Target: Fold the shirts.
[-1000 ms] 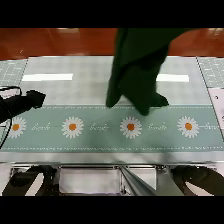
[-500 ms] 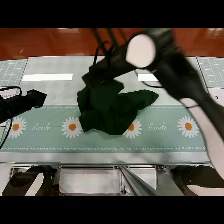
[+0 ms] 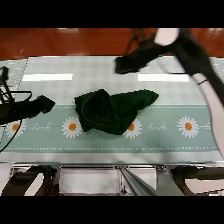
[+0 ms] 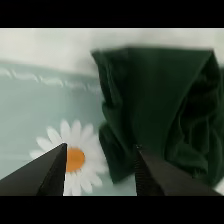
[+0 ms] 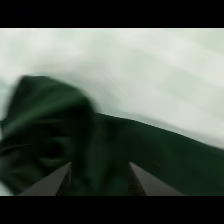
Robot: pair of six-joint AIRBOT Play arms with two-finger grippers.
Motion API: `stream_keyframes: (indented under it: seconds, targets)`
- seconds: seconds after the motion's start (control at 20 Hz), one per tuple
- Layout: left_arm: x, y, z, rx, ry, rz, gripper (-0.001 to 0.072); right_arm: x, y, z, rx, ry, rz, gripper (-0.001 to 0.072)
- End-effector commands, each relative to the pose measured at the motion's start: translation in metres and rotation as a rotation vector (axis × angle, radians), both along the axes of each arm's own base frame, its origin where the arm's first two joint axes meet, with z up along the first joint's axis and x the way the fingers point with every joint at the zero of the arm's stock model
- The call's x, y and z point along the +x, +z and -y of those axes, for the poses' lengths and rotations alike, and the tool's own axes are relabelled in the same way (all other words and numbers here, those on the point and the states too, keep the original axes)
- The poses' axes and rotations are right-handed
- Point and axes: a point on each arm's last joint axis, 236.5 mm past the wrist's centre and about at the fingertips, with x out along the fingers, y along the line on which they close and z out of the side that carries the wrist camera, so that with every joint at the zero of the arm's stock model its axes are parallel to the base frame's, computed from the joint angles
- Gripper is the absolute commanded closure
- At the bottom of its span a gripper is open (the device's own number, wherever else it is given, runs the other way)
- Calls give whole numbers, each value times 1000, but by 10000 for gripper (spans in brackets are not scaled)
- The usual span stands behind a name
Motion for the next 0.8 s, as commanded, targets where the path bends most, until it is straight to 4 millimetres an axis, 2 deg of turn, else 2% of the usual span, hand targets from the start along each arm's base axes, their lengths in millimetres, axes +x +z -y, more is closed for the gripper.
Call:
stream_keyframes:
  seconds: [0.0, 0.1, 0.15, 0.2, 0.4, 0.55, 0.6, 0.65, 0.7, 0.75]
  targets:
    - [-24, -28, 48, -194, -106, -166, 203, -5, -24, 158, -115, -309, -110, 306]
    - [-20, -39, 77, -345, -140, -179, 203, -26, -55, 213, -80, -472, -155, 306]
    - [-17, -42, 92, -401, -182, -175, 203, -41, -72, 232, -55, -535, -180, 306]
    - [-12, -50, 103, -425, -197, -188, 202, -54, -85, 243, -26, -569, -204, 306]
    - [-4, -112, 134, -362, -207, -300, 202, -92, -118, 261, 41, -612, -282, 306]
    - [1, -138, 155, -340, -249, -383, 203, -103, -132, 250, 54, -575, -317, 307]
    - [6, -142, 157, -341, -253, -398, 235, -104, -137, 243, 64, -561, -320, 307]
    - [9, -143, 159, -343, -269, -408, 577, -105, -145, 232, 77, -546, -338, 306]
    - [14, -138, 161, -337, -310, -383, 685, -106, -152, 220, 91, -523, -365, 307]
    - [16, -130, 162, -340, -343, -367, 683, -105, -158, 207, 118, -502, -387, 307]
